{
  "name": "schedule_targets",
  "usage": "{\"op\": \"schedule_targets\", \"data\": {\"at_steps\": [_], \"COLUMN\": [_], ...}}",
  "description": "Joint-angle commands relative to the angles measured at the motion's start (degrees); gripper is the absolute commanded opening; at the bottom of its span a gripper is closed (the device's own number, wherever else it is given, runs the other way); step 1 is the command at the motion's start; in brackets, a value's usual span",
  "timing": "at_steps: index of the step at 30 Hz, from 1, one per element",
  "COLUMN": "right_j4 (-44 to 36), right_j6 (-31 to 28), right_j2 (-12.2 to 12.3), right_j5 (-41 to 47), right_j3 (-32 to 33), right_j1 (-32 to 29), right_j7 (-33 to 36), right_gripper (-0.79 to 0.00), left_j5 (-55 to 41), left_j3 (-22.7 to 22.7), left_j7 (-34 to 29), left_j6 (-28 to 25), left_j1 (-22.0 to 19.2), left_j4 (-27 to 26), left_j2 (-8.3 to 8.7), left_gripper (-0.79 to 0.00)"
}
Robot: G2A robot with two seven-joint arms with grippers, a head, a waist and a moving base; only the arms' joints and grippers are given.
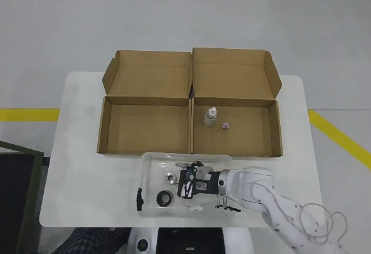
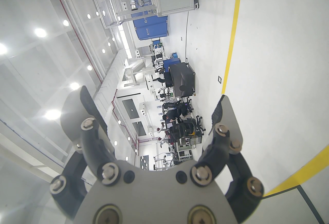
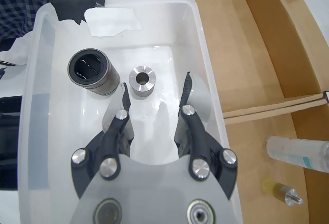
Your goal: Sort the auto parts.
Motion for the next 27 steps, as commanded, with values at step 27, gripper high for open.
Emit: {"op": "schedule_targets", "data": {"at_steps": [27], "right_j4": [12.6], "right_j6": [0.19], "right_j2": [-3.54], "right_j5": [1.45], "right_j3": [-8.28], "right_j1": [7.42], "right_j7": [-3.04], "right_gripper": [-0.403], "left_j5": [0.0], "left_j3": [0.0], "left_j7": [0.0], "left_j6": [0.0], "left_j1": [0.0], "left_j4": [0.0], "left_j2": [0.0], "left_gripper": [0.0]}}
